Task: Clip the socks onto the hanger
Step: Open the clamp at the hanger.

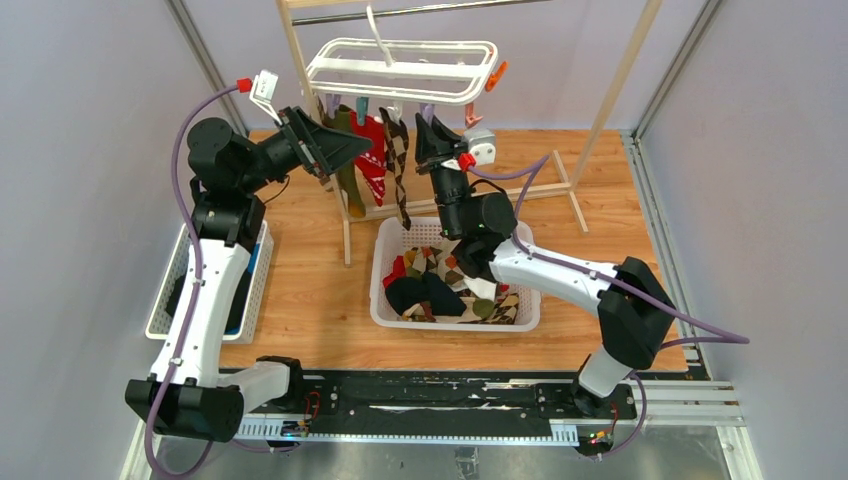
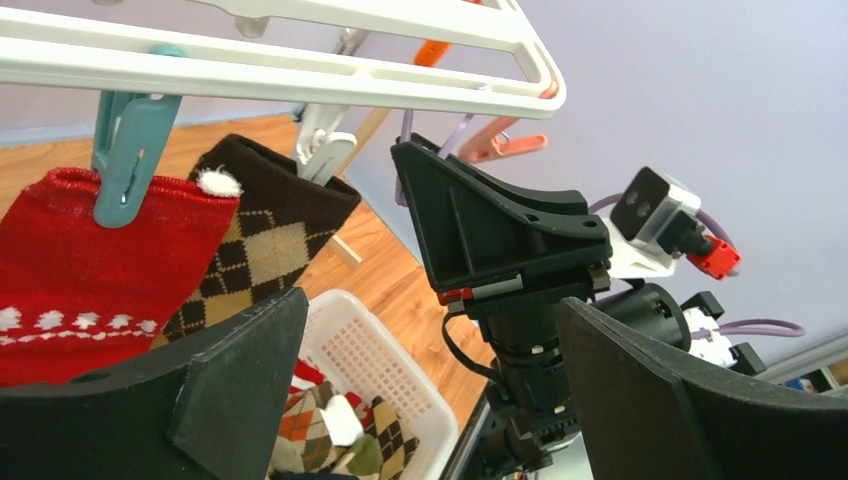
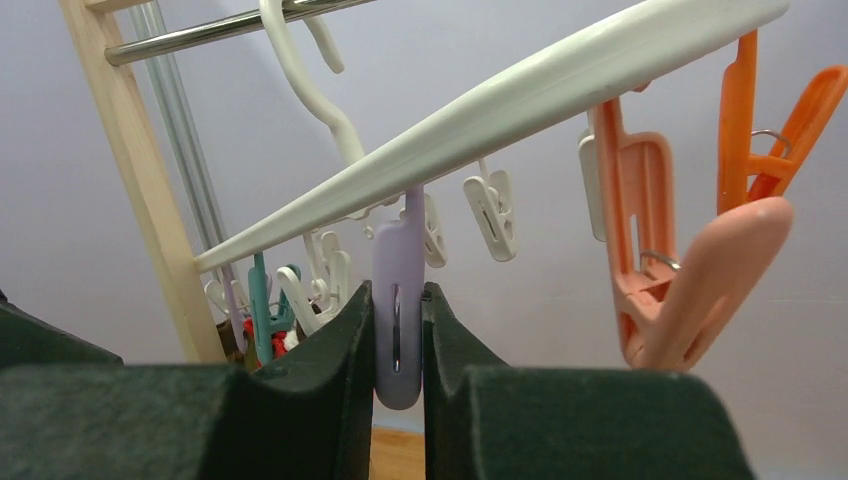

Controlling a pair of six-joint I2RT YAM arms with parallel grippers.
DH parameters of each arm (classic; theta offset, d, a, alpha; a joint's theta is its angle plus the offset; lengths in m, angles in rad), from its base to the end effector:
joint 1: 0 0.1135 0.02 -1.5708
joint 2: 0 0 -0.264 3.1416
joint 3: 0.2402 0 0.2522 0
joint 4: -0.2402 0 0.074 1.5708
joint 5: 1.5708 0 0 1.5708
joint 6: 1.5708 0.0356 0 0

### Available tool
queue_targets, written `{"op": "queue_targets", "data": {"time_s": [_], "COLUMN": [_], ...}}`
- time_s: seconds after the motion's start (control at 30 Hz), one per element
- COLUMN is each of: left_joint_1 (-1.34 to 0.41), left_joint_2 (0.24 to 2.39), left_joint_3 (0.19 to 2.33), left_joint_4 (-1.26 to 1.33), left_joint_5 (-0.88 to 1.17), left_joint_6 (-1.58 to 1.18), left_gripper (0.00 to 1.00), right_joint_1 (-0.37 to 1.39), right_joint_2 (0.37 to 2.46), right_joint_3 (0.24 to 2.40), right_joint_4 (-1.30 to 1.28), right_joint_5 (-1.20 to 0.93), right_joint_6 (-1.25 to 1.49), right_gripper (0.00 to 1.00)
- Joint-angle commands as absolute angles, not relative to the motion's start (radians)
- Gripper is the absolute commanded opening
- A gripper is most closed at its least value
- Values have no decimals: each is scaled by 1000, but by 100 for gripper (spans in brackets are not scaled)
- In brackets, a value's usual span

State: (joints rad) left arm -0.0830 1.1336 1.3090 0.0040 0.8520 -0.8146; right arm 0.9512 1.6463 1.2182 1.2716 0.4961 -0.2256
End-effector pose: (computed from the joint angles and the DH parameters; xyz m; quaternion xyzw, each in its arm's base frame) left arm 0.2318 -0.0462 0.4719 0.0875 0.6585 -0.5419 0.5149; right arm 0.2215 0.2814 0.4083 -0.0005 0.4142 0.2399 0.8780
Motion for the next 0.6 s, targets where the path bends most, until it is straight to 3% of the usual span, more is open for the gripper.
{"op": "queue_targets", "data": {"time_s": [0.0,0.57], "left_joint_1": [-117,-140], "left_joint_2": [1158,1137], "left_joint_3": [1348,1327], "left_joint_4": [52,-57], "left_joint_5": [869,836], "left_joint_6": [-845,-706], "left_gripper": [100,84], "right_joint_1": [920,919], "right_joint_2": [1600,1576], "right_joint_3": [1200,1227], "right_joint_4": [1199,1014], "right_joint_5": [434,308], "right_joint_6": [-59,27], "right_gripper": [0,0]}}
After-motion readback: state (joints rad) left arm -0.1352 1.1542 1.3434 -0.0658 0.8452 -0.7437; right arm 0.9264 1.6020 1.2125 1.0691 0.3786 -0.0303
